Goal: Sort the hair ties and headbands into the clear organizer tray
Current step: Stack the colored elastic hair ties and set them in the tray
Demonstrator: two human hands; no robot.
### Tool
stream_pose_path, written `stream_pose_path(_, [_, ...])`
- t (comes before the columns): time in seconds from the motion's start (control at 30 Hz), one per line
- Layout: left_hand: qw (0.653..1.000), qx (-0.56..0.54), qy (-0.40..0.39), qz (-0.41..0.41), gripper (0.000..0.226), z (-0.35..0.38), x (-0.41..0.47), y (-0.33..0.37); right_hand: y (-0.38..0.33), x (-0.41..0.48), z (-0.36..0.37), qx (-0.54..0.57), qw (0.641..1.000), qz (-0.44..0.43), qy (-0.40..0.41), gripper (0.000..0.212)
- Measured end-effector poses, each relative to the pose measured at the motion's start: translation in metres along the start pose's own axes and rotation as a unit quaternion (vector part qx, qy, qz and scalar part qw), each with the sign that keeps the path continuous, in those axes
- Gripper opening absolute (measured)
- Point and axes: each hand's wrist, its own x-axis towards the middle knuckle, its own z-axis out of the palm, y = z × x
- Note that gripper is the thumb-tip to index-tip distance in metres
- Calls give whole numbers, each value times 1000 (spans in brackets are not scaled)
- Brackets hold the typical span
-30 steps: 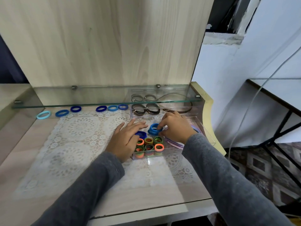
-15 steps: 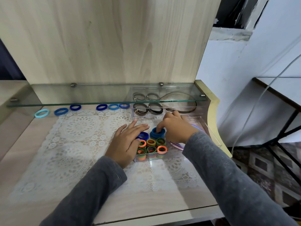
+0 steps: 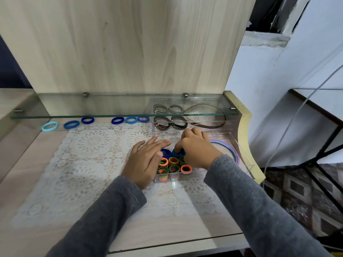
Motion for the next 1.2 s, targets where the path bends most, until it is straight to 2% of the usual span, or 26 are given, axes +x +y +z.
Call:
stream_pose_path(0.47, [999,33,29,-1,61,0,-2,2,-3,-7,1,21,999,10,37,34])
stream_pose_path(0.73, [987,100,120,-23,51,-5,-2,11,0,-11,0,124,987,60,89,37])
stream_pose_path(0.93, [971,181,143,-64,46,-23,-6,4,-26,-8,9,184,969,77,145,38])
stream_pose_path(1.1, [956,235,107,-139,50,-36,-19,-17,-61,1,15,197,961,49,186,41])
stream_pose_path(1.2, [942,270,65,-187,51,-48,-25,-26,-83,7,18,159,967,15,199,39])
